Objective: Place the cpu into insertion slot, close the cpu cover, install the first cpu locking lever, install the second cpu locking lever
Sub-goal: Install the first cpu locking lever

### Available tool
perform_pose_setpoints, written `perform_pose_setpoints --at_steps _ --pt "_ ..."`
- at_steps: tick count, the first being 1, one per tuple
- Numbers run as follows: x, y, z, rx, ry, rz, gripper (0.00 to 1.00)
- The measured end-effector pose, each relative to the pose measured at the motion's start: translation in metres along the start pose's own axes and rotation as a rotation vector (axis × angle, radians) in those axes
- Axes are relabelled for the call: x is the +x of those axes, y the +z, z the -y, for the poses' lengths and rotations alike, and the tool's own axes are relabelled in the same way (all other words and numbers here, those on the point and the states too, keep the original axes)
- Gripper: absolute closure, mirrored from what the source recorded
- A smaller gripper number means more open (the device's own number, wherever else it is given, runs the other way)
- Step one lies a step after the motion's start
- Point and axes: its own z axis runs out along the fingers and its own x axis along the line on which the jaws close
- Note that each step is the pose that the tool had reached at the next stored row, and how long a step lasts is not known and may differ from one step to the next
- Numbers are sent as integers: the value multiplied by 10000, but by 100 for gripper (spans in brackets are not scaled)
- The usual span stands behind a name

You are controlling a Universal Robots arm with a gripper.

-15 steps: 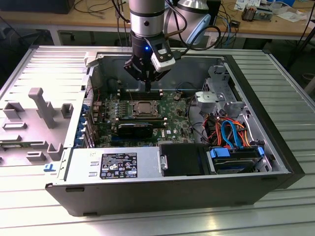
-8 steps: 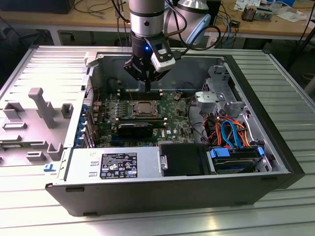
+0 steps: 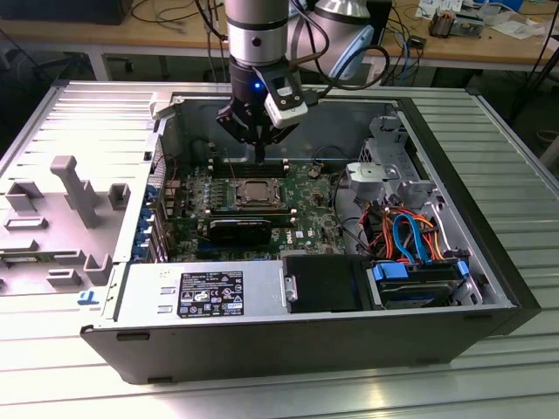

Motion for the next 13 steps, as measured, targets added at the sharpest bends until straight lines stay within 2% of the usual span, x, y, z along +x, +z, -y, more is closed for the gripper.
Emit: perform_pose_setpoints --at_steps 3,4,5,6,9,12,13 --pt "164 -4 12 -2 1 0 89" --pt "183 -4 14 -4 1 1 89" --pt "185 -2 17 -55 0 -3 89" --pt "202 1 18 -66 -14 -3 89" --pt "213 10 20 -81 -446 -17 89" --pt "215 47 20 -129 -1553 -35 89" --pt "247 68 22 -133 -1670 -39 89"
